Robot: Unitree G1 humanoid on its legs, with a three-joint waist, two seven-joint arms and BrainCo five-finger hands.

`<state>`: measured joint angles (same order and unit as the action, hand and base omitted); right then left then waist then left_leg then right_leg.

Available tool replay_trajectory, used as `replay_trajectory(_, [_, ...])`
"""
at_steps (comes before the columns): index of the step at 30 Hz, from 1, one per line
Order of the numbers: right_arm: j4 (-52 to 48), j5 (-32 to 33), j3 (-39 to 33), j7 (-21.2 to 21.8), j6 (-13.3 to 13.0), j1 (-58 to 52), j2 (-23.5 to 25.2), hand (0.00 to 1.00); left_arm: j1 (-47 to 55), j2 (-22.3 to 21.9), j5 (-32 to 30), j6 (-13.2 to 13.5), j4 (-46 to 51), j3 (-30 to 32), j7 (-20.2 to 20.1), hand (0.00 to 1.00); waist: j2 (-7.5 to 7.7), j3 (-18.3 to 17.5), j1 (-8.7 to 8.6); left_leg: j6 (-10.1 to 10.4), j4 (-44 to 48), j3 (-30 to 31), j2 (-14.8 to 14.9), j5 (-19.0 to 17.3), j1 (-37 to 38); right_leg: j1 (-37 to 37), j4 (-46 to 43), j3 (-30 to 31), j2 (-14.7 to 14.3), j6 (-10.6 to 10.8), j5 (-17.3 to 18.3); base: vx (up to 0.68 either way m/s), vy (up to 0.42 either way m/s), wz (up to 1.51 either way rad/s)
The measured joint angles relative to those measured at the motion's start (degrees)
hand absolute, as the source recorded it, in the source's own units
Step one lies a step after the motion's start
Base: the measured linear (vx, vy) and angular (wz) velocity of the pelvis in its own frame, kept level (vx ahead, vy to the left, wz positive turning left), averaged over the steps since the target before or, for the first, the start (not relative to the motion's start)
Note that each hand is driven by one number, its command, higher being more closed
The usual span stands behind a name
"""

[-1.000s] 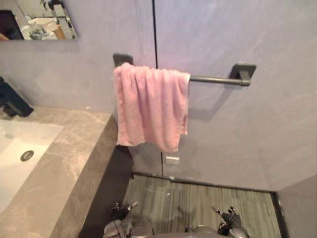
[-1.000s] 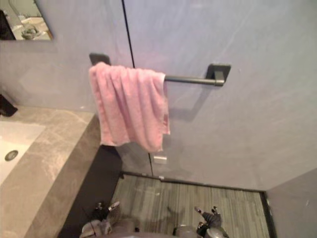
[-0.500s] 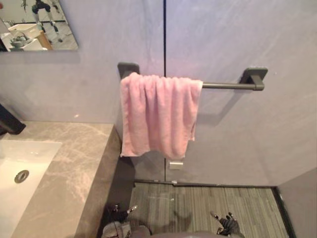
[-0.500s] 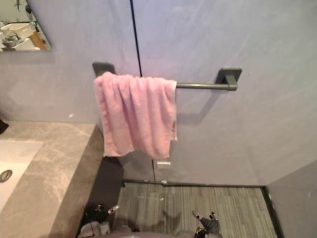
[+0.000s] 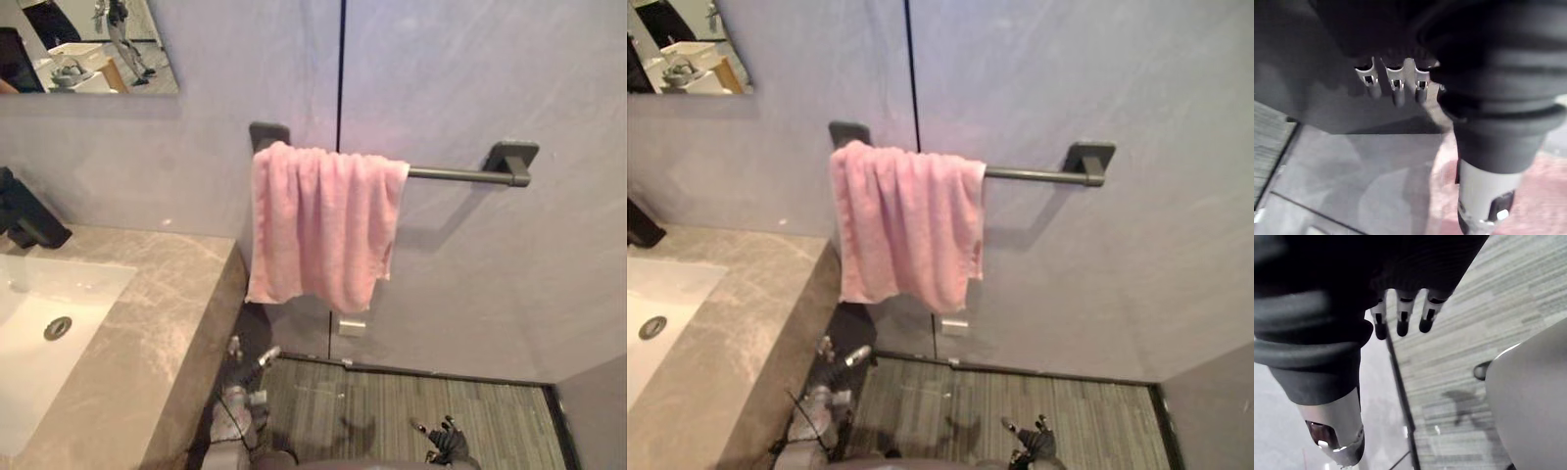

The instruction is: Organize washtable

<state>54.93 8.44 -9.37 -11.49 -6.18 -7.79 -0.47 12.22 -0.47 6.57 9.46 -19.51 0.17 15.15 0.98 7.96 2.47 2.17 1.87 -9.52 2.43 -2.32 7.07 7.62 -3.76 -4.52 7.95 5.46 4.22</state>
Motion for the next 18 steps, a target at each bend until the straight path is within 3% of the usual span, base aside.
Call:
replay_trajectory(10, [-2.48, -0.05, 5.25, -0.81, -0.28, -1.85, -0.31, 0.00, 1.93, -0.65, -2.77, 1.86, 13.51, -0.52, 6.25, 0.00, 0.21, -2.40, -0.11, 0.22, -1.76, -0.38, -0.24, 0.27, 0.84, 0.21, 1.26, 0.16, 0.05, 0.31, -0.31, 0.00, 0.002, -0.03])
replay_trajectory(15, [-2.43, -0.05, 6.17, -0.54, -0.24, -1.84, -1.18, 0.00, -0.91, 0.27, -2.07, 2.32, 13.49, -0.62, 6.01, 0.00, -0.03, -3.06, -0.20, 0.20, -1.84, 0.05, -0.31, 0.27, 1.10, 0.99, 2.37, 0.18, -0.07, 0.27, -0.57, 0.05, -0.007, -0.02])
replay_trajectory(18, [-2.37, -0.06, 6.61, 0.59, -0.22, -1.38, -1.72, 0.00, -4.82, 3.82, -1.24, 2.56, 13.11, -0.45, 4.93, 0.00, -0.13, -3.11, -0.32, 0.20, -1.90, 0.50, -0.22, 0.27, 1.07, 1.08, 3.32, 0.48, -0.35, -0.24, -1.14, 0.00, -0.021, -0.06])
